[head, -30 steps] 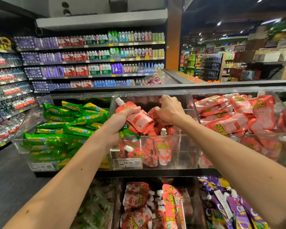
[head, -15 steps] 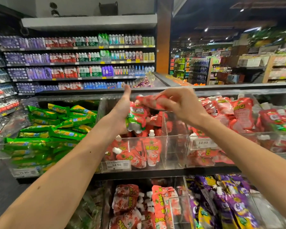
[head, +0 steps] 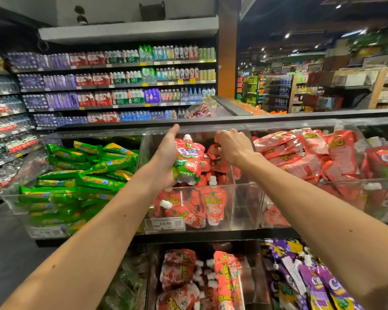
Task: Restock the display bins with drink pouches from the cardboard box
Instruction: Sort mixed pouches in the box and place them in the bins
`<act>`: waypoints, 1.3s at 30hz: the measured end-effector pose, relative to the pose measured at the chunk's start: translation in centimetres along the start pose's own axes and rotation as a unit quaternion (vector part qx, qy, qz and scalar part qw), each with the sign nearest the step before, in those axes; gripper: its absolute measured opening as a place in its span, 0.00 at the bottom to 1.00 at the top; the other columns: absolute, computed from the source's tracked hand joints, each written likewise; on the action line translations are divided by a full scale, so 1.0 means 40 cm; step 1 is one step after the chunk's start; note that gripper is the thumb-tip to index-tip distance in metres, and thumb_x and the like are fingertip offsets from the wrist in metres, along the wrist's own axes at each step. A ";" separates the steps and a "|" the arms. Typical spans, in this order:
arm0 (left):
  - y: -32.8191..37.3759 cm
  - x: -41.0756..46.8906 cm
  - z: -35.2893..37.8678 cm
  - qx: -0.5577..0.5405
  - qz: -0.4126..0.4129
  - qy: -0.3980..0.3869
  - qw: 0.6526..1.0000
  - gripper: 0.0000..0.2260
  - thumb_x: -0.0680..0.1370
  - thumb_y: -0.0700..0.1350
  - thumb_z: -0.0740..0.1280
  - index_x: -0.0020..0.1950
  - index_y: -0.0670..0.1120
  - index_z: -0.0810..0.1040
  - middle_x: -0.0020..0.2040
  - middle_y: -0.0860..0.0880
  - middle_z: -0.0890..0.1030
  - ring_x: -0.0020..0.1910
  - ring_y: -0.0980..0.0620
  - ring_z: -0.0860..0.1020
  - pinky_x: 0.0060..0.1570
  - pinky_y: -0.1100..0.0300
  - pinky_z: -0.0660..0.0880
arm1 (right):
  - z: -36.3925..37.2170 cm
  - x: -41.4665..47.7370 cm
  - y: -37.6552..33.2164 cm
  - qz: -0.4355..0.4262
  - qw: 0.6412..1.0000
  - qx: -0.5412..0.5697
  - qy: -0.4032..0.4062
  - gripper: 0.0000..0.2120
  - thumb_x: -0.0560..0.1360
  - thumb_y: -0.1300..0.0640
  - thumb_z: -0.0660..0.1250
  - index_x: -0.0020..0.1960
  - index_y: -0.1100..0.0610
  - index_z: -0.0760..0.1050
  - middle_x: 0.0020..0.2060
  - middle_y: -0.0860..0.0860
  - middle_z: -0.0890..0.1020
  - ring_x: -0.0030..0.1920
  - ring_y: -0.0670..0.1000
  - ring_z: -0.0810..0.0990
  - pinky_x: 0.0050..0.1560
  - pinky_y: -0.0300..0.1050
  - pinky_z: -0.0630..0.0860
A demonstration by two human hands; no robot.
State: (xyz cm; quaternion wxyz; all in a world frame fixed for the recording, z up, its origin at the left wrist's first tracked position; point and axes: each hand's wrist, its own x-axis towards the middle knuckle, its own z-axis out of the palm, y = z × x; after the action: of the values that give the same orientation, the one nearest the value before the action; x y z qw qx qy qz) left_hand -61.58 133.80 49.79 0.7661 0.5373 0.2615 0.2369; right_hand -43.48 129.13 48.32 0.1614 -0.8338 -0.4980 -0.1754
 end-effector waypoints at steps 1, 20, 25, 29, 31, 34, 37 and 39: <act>-0.001 -0.002 -0.002 -0.012 0.005 -0.003 1.000 0.32 0.82 0.62 0.54 0.61 0.33 0.76 0.45 0.37 0.81 0.34 0.41 0.82 0.30 0.58 0.79 | 0.001 0.004 -0.007 0.007 1.000 0.007 -0.001 0.10 0.77 0.61 0.69 0.57 0.60 0.76 0.51 0.59 0.82 0.51 0.63 0.81 0.44 0.51 0.74; -0.127 -0.062 0.265 0.012 0.127 -0.073 0.989 0.05 0.80 0.40 0.64 0.49 0.41 0.79 0.32 0.47 0.83 0.27 0.51 0.81 0.26 0.61 0.78 | -0.158 -0.455 0.080 0.119 0.788 0.603 -0.049 0.13 0.80 0.56 0.67 0.60 0.63 0.78 0.49 0.56 0.85 0.45 0.49 0.83 0.45 0.45 0.82; -0.274 -0.076 0.430 0.120 0.152 -0.256 0.947 0.15 0.74 0.52 0.72 0.58 0.48 0.81 0.50 0.46 0.86 0.48 0.46 0.85 0.48 0.50 0.82 | -0.159 -0.610 0.300 0.194 0.783 0.588 0.052 0.17 0.78 0.58 0.69 0.59 0.70 0.75 0.44 0.62 0.75 0.45 0.57 0.75 0.38 0.42 0.81; -0.381 -0.069 0.564 0.159 0.140 -0.318 0.924 0.15 0.72 0.37 0.75 0.58 0.44 0.80 0.48 0.44 0.87 0.45 0.48 0.85 0.46 0.59 0.82 | -0.173 -0.724 0.459 0.240 0.806 0.535 0.079 0.13 0.76 0.57 0.68 0.54 0.66 0.79 0.31 0.56 0.76 0.34 0.49 0.77 0.31 0.37 0.77; -0.420 -0.054 0.634 0.183 0.144 -0.338 0.912 0.16 0.71 0.35 0.76 0.56 0.45 0.81 0.46 0.45 0.87 0.43 0.51 0.85 0.43 0.63 0.80 | -0.173 -0.758 0.539 0.245 0.809 0.529 0.077 0.07 0.77 0.62 0.67 0.53 0.63 0.79 0.32 0.51 0.81 0.32 0.46 0.78 0.30 0.36 0.76; -0.460 -0.010 0.750 0.187 0.169 -0.340 0.906 0.19 0.70 0.28 0.74 0.57 0.44 0.79 0.45 0.47 0.87 0.41 0.53 0.85 0.42 0.62 0.80 | -0.189 -0.768 0.662 0.257 0.804 0.530 0.084 0.08 0.77 0.63 0.69 0.55 0.65 0.77 0.39 0.64 0.82 0.37 0.55 0.79 0.30 0.37 0.76; -0.473 0.072 0.886 0.192 0.247 -0.253 0.915 0.31 0.68 0.32 0.78 0.66 0.48 0.69 0.47 0.45 0.86 0.41 0.50 0.85 0.41 0.58 0.82 | -0.217 -0.711 0.825 0.236 0.821 0.510 0.108 0.07 0.77 0.63 0.70 0.53 0.62 0.74 0.33 0.52 0.84 0.31 0.43 0.79 0.29 0.35 0.74; -0.457 0.141 0.979 0.258 0.331 -0.161 0.893 0.37 0.64 0.48 0.82 0.65 0.56 0.63 0.47 0.48 0.85 0.40 0.51 0.84 0.43 0.53 0.82 | -0.233 -0.628 0.949 0.200 0.855 0.463 0.120 0.05 0.77 0.60 0.71 0.46 0.55 0.75 0.26 0.42 0.79 0.27 0.39 0.75 0.30 0.38 0.74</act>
State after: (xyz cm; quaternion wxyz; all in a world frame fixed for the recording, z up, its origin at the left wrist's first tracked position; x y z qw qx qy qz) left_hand -30.20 104.38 42.85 0.5094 0.8024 -0.0066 0.3108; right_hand -22.14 88.40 41.62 0.6187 -0.7171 -0.3207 0.0126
